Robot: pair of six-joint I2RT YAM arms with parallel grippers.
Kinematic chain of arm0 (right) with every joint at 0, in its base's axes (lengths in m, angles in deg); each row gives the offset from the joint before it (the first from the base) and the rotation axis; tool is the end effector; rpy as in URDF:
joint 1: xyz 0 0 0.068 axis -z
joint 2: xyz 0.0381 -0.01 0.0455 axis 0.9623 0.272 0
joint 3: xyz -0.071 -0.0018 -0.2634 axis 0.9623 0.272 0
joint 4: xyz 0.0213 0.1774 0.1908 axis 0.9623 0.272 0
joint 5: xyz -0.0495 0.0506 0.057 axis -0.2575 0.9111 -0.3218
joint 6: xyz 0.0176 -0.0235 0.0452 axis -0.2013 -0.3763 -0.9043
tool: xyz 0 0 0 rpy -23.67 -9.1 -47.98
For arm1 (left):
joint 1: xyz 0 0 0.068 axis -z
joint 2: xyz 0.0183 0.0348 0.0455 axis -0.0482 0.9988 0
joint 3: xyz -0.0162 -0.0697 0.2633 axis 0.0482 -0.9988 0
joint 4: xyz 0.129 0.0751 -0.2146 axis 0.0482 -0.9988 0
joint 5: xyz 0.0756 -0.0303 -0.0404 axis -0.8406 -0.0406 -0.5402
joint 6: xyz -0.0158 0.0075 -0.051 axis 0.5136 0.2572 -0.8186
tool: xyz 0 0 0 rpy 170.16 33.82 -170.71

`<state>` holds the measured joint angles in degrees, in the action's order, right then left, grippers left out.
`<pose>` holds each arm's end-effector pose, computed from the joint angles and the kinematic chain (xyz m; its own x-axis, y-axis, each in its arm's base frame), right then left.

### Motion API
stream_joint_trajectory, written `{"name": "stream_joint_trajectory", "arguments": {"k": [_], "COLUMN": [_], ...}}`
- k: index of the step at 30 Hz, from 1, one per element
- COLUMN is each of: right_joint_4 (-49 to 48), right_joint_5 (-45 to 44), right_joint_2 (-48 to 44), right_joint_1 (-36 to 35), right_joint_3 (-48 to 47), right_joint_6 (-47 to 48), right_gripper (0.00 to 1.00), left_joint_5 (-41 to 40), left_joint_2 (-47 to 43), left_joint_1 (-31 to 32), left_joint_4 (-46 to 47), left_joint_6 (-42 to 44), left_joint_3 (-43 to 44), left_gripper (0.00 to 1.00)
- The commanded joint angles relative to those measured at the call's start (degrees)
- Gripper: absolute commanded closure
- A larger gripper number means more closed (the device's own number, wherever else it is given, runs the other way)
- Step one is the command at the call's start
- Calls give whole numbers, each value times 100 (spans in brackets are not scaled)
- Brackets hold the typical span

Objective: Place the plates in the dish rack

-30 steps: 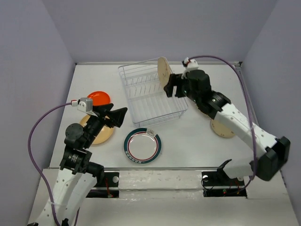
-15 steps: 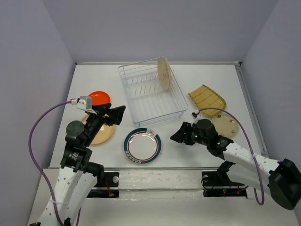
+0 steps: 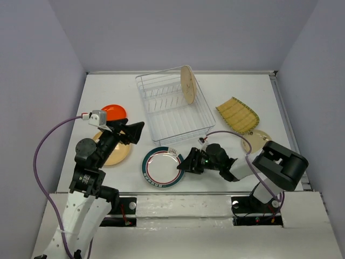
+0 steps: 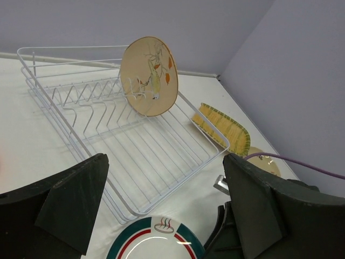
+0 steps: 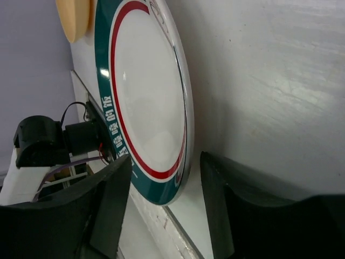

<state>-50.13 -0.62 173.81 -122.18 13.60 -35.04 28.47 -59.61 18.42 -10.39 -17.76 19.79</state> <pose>0.1551 0.1873 0.1152 -0.9274 0.2377 -0.2887 -0.1271 0.5257 0.8411 0.1172 -0.0425 0.3425 -0.0208 -0.3914 -0.9200 0.5415 0.7692 -0.3394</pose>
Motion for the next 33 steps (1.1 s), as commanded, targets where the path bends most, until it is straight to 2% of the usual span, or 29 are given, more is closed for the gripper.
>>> {"name": "stream_joint_trajectory", "arguments": {"k": [1,3,5,6,8,9,11,13,14,16,18,21,22,24,25,27,29,31,33], "right_joint_4": [-1108,-1161,-1022,-951,-549,-268,970,2059,3178,4117,5344,6237,6369,6712,6809,6942,6933,6724,6451], "right_joint_5": [-174,-245,-350,-385,-543,-561,-579,-719,-798,-991,-1141,-1755,-2061,-3141,-3998,-4846,-5942,-6822,-7318], "right_joint_2": [622,719,650,563,282,-155,-780,-1930,-2335,-3413,-3945,-4404,-4395,-4002,-3765,-3212,-2237,-1264,-393], "right_joint_1": [-169,-231,-231,-283,-284,-284,-336,-336,-389,-389,-389,-389,-389,-389,-389,-389,-389,-389,-389], "right_joint_3": [-107,-107,-98,-37,68,104,43,-298,-457,-799,-1412,-2308,-2548,-3362,-3681,-4296,-5272,-6244,-6828], "right_joint_6": [-315,-368,-368,-368,-298,-219,123,709,887,1221,1617,1978,2048,2461,2575,2918,3225,3995,4481], "right_gripper": [50,63,71,81,89,93,93,93,93,93,93,93,93,93,93,93,93,93,93], "left_joint_5": [165,165,156,156,147,139,104,25,-10,-116,-309,-687,-757,-907,-942,-960,-960,-925,-863], "left_joint_2": [13,4,-14,-14,-22,-22,-22,-22,-31,-49,-92,-163,-163,-145,-137,-137,-128,-154,-163], "left_joint_1": [-19,-19,-28,-19,-28,-19,-19,-19,-28,-37,-63,-116,-116,-116,-116,-116,-116,-81,-55], "left_joint_4": [221,221,221,221,212,212,203,177,142,89,-16,-174,-209,-262,-271,-271,-271,-263,-219], "left_joint_6": [118,127,127,127,127,127,110,118,110,110,110,101,83,83,83,75,74,22,4], "left_joint_3": [247,256,247,247,247,256,256,265,282,291,335,388,397,406,406,397,397,379,362], "left_gripper": [1,1,1,1,1,1,1,1,1,1,1,1,1,1,1,1,1,1,1]}}
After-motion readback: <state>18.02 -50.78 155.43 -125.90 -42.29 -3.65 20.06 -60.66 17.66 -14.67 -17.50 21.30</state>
